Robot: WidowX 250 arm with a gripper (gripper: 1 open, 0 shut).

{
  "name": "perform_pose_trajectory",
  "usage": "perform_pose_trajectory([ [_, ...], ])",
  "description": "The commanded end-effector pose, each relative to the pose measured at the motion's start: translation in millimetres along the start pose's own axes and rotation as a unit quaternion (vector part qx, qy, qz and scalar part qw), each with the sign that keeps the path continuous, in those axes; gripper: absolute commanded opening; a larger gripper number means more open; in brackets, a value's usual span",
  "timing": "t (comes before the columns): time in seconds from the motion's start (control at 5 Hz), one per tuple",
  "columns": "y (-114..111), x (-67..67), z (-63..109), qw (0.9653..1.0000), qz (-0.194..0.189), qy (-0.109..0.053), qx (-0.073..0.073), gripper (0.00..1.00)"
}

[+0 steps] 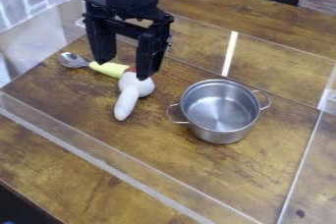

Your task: Move the green spoon to the right

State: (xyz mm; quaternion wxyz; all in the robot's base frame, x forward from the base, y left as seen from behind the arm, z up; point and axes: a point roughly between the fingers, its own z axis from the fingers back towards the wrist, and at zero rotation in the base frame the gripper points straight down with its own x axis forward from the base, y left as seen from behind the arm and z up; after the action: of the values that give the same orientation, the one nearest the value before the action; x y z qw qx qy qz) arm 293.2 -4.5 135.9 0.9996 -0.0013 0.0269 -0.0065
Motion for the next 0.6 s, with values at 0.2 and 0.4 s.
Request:
perform_pose_trajectory([
  [0.2,33,-2.9,-9.3,0.9869,-0.159,0.014,0.022,1.0],
  [0.4,69,-3.3,-19.3,0.9589,-0.28,0.018,0.045,1.0],
])
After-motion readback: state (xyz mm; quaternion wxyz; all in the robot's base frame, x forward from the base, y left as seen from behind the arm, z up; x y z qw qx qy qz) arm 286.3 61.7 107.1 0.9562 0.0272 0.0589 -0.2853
